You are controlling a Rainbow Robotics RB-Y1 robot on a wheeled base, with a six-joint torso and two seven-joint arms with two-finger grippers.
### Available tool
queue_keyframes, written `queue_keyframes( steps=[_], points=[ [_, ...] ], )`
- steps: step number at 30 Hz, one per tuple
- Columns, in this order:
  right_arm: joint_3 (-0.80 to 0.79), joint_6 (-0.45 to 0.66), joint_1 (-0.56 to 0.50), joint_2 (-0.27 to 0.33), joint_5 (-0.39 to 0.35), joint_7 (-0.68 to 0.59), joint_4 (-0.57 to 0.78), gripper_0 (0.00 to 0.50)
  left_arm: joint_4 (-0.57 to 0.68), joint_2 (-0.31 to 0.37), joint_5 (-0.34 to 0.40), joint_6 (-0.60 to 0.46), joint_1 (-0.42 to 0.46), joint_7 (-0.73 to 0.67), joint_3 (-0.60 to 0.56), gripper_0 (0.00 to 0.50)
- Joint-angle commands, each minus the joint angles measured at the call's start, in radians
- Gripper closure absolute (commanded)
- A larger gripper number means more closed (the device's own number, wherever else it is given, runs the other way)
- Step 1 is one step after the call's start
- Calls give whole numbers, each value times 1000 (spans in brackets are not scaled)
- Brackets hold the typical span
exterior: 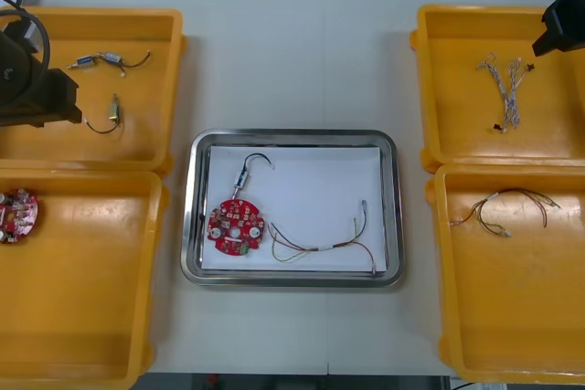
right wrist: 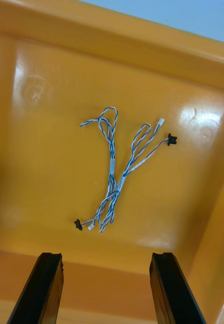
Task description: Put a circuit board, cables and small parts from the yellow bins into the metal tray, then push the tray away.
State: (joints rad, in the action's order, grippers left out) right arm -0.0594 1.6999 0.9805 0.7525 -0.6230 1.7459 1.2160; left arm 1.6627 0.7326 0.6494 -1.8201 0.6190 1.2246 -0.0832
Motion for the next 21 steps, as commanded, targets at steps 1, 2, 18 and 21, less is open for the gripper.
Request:
queue_keyframes(
  steps=[1,2,18,21],
  points=[
    [4,-39,41,-21,0,4,8,0,-38,47,-31,58,41,36,-30,0],
    [4,-54,37,-27,2,4,8,0,-52,47,-36,70,42,39,-32,0],
    [4,-279,-42,-59,-18,20,-85,0,-196,45,-50,213,117,122,25,0],
    [4,-318,-42,-59,-24,29,-128,0,-196,36,-45,225,128,113,37,0]
  ],
)
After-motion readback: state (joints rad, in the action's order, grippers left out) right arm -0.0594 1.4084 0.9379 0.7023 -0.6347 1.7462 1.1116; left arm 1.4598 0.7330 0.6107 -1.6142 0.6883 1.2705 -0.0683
